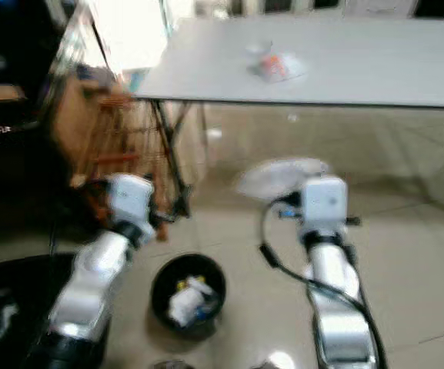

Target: Picking trash to rubbish bin

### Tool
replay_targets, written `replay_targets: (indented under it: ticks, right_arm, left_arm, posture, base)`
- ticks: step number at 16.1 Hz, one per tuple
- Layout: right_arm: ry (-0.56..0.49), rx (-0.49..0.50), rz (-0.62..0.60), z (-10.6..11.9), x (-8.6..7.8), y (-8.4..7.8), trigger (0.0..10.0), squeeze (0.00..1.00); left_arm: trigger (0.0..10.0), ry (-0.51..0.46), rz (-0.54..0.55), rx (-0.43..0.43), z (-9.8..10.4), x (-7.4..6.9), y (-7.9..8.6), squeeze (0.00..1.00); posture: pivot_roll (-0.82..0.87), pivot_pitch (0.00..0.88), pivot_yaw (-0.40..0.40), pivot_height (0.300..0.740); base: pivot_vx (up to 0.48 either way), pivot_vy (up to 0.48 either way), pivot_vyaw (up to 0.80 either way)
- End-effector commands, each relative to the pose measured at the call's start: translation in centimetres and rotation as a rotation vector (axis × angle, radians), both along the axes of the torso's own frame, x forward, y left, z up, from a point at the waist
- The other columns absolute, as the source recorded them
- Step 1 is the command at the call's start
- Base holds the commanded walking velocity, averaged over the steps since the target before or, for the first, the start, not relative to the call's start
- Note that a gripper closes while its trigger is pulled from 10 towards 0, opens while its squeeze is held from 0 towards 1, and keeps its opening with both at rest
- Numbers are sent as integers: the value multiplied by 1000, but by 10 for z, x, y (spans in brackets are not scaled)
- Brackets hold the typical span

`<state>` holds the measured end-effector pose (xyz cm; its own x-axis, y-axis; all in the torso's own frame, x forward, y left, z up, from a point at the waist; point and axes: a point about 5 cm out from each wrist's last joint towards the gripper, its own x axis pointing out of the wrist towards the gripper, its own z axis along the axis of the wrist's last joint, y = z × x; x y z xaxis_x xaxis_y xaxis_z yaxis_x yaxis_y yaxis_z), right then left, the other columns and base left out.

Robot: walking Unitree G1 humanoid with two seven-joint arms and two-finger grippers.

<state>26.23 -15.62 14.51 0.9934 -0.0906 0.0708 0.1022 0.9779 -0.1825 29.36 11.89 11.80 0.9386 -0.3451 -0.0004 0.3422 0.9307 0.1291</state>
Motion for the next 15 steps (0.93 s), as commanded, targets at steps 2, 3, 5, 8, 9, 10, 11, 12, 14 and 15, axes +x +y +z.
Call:
replay_targets:
  ticks: [2,3,5,8,9,10,11,12,14,15]
  right_arm:
    - [-31,13,15,7,2,5,10000,0]
    - [-33,13,17,7,2,5,10000,0]
    - [-35,13,20,7,3,7,10000,0]
    - [-34,15,19,7,4,7,10000,0]
    - [-34,16,20,6,4,7,10000,0]
    - [-33,16,20,6,5,7,10000,0]
    - [-33,16,20,6,5,7,10000,0]
    - [-36,15,20,7,6,7,10000,0]
    - [-36,13,21,7,6,7,10000,0]
    - [-35,12,22,7,6,7,10000,0]
  left_arm:
    - [10000,-17,17,19,4,3,7,0]
    - [10000,-17,17,20,4,3,7,0]
    - [10000,-17,14,29,3,2,7,0]
    - [10000,-16,16,29,3,2,7,0]
    - [10000,-19,15,33,3,2,7,0]
    - [10000,-25,9,31,4,2,7,0]
    - [10000,-27,8,30,4,2,6,0]
    - [10000,-29,6,29,4,2,6,0]
    - [10000,-30,4,27,4,2,4,0]
    - [10000,-31,2,25,4,2,3,0]
  posture:
    - [2,71,29,740]
    - [4,70,31,740]
    - [6,69,31,740]
    - [10,69,32,740]
    - [10,69,32,740]
    - [10,69,32,740]
    - [10,69,32,740]
    - [12,70,31,740]
    - [11,70,30,740]
    - [9,71,30,740]
  base:
    - [0,480,0]
    - [0,480,0]
    - [0,461,0]
    - [0,371,0]
    - [0,0,0]
    - [0,0,0]
    - [0,0,0]
    - [0,0,0]
    - [0,0,0]
    - [0,0,0]
